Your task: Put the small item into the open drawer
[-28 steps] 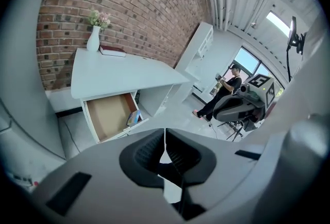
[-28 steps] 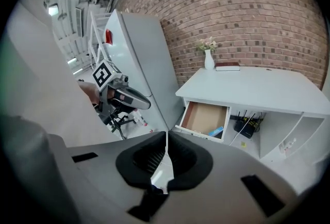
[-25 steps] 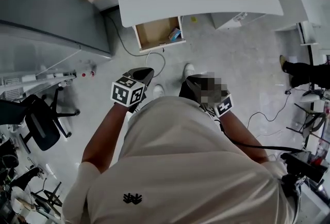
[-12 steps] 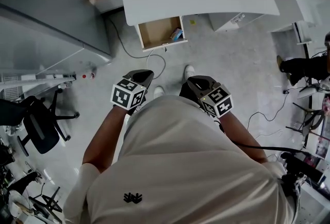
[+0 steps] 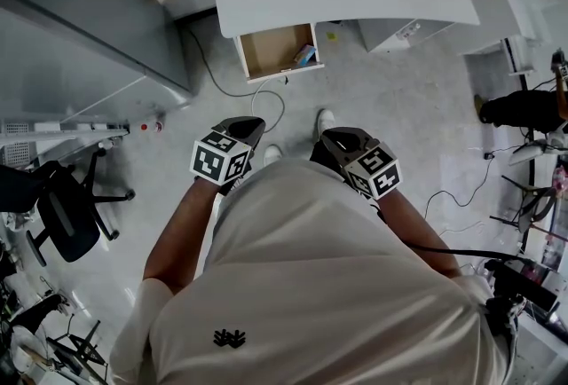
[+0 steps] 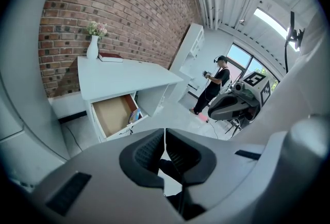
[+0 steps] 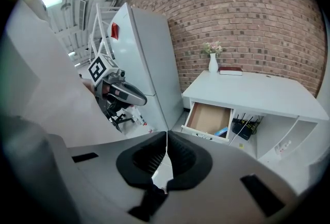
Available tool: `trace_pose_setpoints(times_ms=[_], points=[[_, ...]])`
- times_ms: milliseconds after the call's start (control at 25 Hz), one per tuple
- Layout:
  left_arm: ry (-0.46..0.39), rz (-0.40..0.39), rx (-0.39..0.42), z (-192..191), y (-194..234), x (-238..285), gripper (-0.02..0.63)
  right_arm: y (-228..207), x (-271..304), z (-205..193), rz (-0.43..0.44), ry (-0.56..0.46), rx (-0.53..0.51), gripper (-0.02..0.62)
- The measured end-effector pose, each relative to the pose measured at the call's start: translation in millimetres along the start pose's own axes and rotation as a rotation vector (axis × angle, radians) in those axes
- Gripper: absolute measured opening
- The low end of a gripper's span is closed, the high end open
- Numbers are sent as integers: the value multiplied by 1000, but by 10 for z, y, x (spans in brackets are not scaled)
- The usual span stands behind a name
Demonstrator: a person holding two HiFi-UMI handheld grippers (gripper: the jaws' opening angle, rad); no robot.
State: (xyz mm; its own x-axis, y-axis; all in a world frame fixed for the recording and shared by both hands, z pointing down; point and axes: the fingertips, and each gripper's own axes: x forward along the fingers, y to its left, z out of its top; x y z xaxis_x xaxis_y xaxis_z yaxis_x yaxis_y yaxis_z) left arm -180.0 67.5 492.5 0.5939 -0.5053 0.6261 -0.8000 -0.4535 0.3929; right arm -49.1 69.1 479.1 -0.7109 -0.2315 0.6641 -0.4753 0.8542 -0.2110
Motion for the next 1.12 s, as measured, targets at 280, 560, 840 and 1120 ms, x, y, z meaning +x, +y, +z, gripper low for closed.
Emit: trace_pose_setpoints(times_ms=[280,560,840,1120], points=[[2,3,9,-17,-51,43,31,-20,-53,-48,-1,-6,5,32],[-3,8,-3,-46,-59,66,31,-24,-64,-95,-2,6,13,32],[1,6,-9,-80,-75,99,31,-31,-84,-148,-3,9,14,31],[14,2,-10,-133,-109,116,31,-7,-103,-182,-1,14,9,29]])
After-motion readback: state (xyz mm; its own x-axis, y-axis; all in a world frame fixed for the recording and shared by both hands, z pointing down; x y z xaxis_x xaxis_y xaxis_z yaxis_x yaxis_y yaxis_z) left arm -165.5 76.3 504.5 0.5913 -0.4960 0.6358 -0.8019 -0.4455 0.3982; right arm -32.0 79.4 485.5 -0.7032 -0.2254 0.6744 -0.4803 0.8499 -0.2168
